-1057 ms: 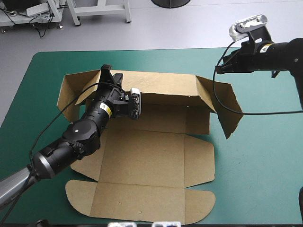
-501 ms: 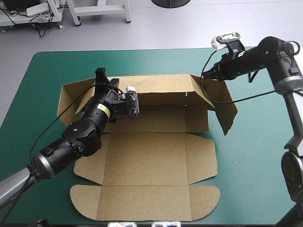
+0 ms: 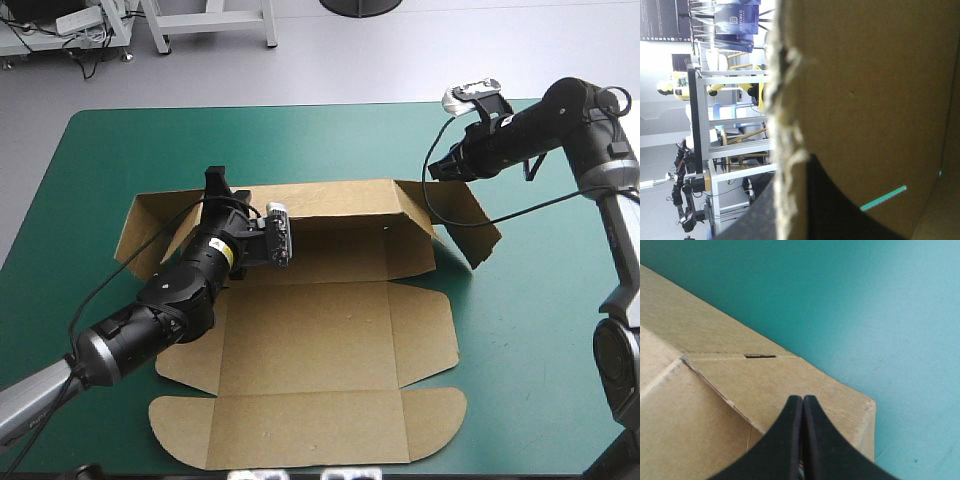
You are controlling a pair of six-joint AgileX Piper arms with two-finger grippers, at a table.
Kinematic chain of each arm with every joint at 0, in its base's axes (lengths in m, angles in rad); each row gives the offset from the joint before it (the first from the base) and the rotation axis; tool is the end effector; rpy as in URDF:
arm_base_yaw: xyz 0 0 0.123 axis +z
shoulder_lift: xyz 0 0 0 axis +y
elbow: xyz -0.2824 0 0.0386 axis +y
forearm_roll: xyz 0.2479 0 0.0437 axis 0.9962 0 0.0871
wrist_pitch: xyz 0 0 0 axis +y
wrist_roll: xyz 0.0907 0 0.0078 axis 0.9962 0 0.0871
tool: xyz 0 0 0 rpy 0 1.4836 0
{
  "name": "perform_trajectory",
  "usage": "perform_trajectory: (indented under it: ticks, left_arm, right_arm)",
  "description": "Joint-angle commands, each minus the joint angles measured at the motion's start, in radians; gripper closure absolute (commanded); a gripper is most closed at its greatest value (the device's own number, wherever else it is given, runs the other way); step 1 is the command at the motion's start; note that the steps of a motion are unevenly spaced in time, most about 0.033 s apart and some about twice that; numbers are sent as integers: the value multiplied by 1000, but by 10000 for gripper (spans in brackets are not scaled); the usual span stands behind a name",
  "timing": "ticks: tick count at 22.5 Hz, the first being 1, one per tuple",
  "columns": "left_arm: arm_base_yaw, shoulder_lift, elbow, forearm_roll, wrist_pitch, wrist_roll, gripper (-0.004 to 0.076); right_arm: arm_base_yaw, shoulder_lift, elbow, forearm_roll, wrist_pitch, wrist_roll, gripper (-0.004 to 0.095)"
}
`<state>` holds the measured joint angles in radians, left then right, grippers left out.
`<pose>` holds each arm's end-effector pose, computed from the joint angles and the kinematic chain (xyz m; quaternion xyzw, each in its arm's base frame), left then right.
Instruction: Fold the box
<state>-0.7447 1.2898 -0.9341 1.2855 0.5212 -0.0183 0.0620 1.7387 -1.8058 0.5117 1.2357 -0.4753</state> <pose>0.2347 -0.1571 0.3264 0.6061 0.5615 0.3264 0.4592 0.3673 0.0650 0.3857 -0.2271 0.9110 0.1986 0.2811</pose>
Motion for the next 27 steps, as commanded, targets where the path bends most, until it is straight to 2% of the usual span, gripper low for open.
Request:
perform_trajectory:
  ticks: [1, 6, 10, 15, 27]
  left_arm:
    - [-6, -34, -27, 38, -2, -26, 734]
    - [-6, -34, -27, 57, 6, -25, 734]
    - [-6, -34, -27, 73, 35, -26, 733]
    - [6, -34, -27, 71, 33, -26, 733]
    - [6, 6, -27, 71, 41, -18, 733]
  right_arm:
    - [4, -33, -27, 27, -15, -12, 926]
    - [4, 13, -27, 16, -65, 0, 926]
    - [6, 103, -27, 59, -6, -19, 926]
    - [11, 33, -12, 64, 18, -38, 925]
    - [11, -81, 194, 83, 19, -97, 926]
